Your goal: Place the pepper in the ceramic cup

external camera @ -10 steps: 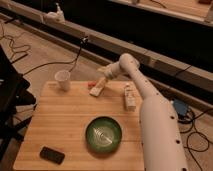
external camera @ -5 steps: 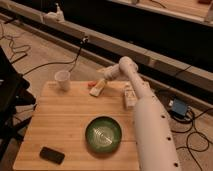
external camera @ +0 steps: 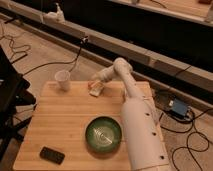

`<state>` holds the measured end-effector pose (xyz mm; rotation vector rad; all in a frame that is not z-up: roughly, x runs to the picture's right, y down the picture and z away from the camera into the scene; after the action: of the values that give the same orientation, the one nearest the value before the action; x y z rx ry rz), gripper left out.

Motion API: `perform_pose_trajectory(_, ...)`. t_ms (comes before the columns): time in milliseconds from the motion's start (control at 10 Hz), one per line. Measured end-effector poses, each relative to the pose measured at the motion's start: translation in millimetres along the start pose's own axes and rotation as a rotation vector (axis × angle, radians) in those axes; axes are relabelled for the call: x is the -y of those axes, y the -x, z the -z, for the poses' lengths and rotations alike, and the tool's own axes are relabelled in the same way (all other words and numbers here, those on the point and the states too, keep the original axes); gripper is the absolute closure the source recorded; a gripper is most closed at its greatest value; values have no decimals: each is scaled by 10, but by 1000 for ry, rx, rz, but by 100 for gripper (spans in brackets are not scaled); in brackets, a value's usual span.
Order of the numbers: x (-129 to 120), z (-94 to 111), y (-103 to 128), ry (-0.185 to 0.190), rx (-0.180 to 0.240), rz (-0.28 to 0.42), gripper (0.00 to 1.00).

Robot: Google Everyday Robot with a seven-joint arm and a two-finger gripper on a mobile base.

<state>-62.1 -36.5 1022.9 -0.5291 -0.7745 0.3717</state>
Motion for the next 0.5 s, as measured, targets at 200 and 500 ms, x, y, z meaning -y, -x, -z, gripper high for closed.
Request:
perform_pose_trajectory(200,9,-23,-60,9,-12,-14,88)
perform_pose_trajectory(500,87,73,-78,-1,-24,-19,100)
